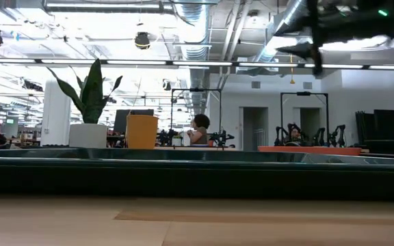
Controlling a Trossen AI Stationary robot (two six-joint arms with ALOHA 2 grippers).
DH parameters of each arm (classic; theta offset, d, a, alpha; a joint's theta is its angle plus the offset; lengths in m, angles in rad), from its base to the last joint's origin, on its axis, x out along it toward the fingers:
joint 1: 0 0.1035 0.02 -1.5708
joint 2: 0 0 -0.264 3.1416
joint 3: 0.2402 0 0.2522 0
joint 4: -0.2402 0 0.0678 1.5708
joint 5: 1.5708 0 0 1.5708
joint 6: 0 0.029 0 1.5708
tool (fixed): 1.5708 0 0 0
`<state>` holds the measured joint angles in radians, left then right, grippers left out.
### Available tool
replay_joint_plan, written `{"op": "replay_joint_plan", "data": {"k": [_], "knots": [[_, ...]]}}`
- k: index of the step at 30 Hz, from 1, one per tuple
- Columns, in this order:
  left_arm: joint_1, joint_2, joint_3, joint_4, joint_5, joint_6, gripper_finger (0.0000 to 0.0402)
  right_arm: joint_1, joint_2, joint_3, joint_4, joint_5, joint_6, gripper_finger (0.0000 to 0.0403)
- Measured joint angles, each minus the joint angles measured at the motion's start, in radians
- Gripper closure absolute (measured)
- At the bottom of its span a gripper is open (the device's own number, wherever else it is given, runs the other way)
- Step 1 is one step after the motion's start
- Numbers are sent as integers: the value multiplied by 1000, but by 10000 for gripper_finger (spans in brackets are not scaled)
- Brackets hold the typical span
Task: Pick and place plate/cup/fork/spoon on tray
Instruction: Put the yellow spoon on the left of the black serving tray
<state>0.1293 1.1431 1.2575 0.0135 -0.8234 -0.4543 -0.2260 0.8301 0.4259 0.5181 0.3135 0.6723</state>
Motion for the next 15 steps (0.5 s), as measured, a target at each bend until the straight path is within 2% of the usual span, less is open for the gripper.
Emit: {"op": "replay_joint_plan", "data": {"k": [5,10,15], "knots": [[0,41,0,132,-4,-15,378,0,210,235,-1,-57,-121,223],[0,51,0,206,18,-18,373,-9,367,425,-2,-109,-131,219],[0,50,0,249,55,-10,384,-42,479,551,-9,-162,-131,189]]}}
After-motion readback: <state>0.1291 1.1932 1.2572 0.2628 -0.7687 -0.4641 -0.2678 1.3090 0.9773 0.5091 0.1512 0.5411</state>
